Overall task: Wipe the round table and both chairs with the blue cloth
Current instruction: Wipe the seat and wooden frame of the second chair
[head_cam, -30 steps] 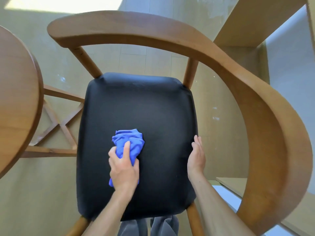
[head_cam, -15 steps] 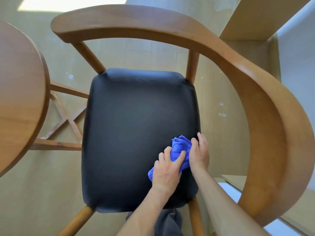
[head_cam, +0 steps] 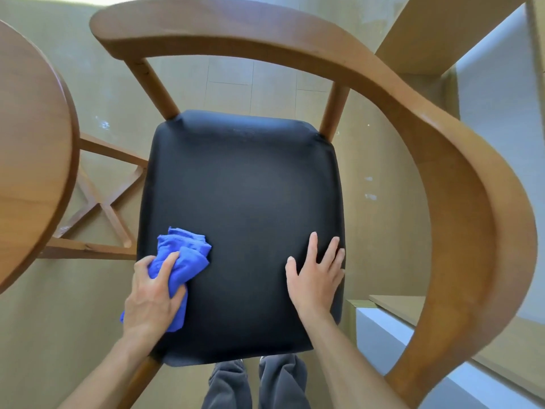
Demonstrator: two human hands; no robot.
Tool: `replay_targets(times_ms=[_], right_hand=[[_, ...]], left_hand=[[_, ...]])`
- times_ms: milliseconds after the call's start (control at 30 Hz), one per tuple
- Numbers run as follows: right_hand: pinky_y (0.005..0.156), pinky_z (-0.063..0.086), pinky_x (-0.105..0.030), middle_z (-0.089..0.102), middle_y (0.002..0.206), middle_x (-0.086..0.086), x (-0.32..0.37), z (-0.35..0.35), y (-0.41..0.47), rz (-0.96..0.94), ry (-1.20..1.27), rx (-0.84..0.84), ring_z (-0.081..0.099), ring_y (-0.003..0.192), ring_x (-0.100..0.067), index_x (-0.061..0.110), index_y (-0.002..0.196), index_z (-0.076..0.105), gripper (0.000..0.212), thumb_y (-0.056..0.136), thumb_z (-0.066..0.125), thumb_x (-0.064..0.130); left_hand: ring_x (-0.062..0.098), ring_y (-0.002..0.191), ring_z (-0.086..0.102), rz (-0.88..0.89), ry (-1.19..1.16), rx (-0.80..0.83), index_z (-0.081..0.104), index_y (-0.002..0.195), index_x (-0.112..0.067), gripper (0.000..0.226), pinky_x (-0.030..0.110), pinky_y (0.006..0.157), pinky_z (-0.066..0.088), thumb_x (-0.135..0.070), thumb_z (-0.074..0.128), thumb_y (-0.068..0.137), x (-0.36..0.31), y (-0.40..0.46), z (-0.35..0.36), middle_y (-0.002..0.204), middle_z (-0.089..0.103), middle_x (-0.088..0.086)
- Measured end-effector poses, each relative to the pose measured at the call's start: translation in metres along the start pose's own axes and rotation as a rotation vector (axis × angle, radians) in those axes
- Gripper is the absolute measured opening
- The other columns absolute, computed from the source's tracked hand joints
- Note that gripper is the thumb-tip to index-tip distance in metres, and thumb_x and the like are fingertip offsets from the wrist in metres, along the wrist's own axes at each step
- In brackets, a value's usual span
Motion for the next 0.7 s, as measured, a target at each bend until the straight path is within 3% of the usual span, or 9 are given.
replay_targets(times_ms=[267,400,500,600,700], right_hand=[[0.117,0.008,-0.055,-0.019,0.159,-0.014,0.016,0.012,-0.045,-0.088,-0.130,0.130,-0.016,0.146,-0.039,0.023,0.154,-0.005,0.074,0.098,0.040,0.041],[0.118,0.012,-0.049,-0.016,0.160,-0.012,0.016,0.003,-0.053,-0.111,-0.087,0.186,-0.014,0.147,-0.036,0.023,0.155,0.004,0.069,0.097,0.041,0.030],[0.118,0.018,-0.040,0.000,0.162,-0.006,0.010,-0.012,-0.048,-0.117,0.095,0.155,-0.001,0.149,-0.028,0.026,0.153,0.019,0.057,0.099,0.038,0.027],[0.115,0.019,-0.033,0.019,0.160,-0.002,0.004,-0.028,-0.037,-0.052,0.460,0.032,0.015,0.146,-0.018,0.025,0.151,0.026,0.051,0.101,0.034,0.025],[0.112,0.023,-0.032,0.021,0.158,0.000,-0.002,-0.038,-0.029,-0.039,0.592,-0.095,0.022,0.143,-0.015,0.025,0.151,0.026,0.056,0.097,0.031,0.037]], left_hand=[[0.035,0.104,0.049,-0.030,-0.038,-0.005,0.047,0.131,-0.027,0.056,0.043,0.071,0.044,-0.018,0.068,0.080,-0.007,-0.002,0.000,0.127,0.033,0.007],[0.037,0.105,0.049,-0.101,-0.115,-0.006,0.044,0.133,-0.027,0.056,0.046,0.075,0.047,-0.021,0.065,0.081,-0.028,-0.008,0.005,0.128,0.031,0.010],[0.033,0.103,0.051,-0.117,-0.196,0.038,0.042,0.132,-0.032,0.055,0.043,0.080,0.046,-0.031,0.064,0.082,-0.071,-0.011,0.014,0.129,0.029,0.003],[0.022,0.106,0.049,0.066,-0.238,0.211,0.034,0.137,-0.038,0.058,0.034,0.077,0.044,-0.045,0.058,0.084,-0.143,-0.022,0.037,0.130,0.024,-0.004],[0.015,0.115,0.043,0.155,-0.416,0.368,0.027,0.143,-0.039,0.056,0.033,0.085,0.045,-0.049,0.046,0.092,-0.183,-0.029,0.052,0.133,0.028,-0.009]])
Point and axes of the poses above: each hand's wrist, its own y-axis towards the middle knuckle, its own z-axis out of the palm, x = y × z, the point moved 1 cm from there along y, towards the middle knuckle
